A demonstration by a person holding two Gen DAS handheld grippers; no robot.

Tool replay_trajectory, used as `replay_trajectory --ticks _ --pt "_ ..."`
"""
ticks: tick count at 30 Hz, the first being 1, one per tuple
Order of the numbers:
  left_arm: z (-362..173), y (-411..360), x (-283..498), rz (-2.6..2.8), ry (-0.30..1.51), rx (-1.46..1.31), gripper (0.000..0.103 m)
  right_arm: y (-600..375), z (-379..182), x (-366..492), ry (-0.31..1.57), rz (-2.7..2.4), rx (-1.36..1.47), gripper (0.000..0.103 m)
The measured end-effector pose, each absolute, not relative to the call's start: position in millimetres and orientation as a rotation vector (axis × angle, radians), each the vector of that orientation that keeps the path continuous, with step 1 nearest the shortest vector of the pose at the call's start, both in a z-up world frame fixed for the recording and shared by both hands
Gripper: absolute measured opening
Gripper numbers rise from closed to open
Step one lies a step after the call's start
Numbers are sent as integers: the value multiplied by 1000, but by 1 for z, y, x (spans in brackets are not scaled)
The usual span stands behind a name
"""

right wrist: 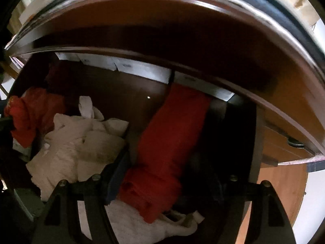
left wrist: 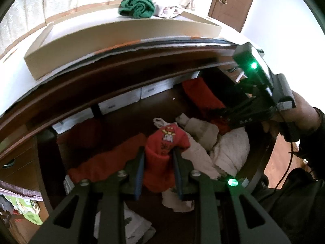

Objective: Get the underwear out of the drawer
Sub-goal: 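Grasp the red sock with the left tool while the right tool grasps another red sock, then lift both red socks out of the drawer and carry them over the tray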

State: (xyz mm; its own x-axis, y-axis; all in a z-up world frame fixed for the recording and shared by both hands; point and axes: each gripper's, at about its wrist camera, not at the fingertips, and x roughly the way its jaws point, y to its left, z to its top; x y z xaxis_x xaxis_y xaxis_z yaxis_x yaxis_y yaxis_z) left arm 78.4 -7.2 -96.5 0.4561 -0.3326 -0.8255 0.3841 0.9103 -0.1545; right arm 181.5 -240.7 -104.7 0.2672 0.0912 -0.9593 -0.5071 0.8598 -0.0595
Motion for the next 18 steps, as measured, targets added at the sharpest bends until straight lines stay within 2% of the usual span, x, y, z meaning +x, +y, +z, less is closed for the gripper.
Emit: replay_trajectory --ticks 1,3,4,5,8,18 --pt "-96 -7 78 -441 1002 54 24 -238 -107 182 1249 416 -416 73" --pt "-94 -7 78 -437 992 50 24 -233 -110 184 1253 416 -436 66" --pt "-93 -7 78 -436 990 48 24 -232 -110 185 1243 399 -453 52" --pt "-91 -7 77 -433 985 46 24 -233 -109 186 1230 396 -460 43" --pt "-88 -6 76 -429 974 45 24 -237 -104 181 1210 419 -441 31" --pt "-72 -5 73 -403 902 39 24 -252 -65 145 1049 497 -423 29"
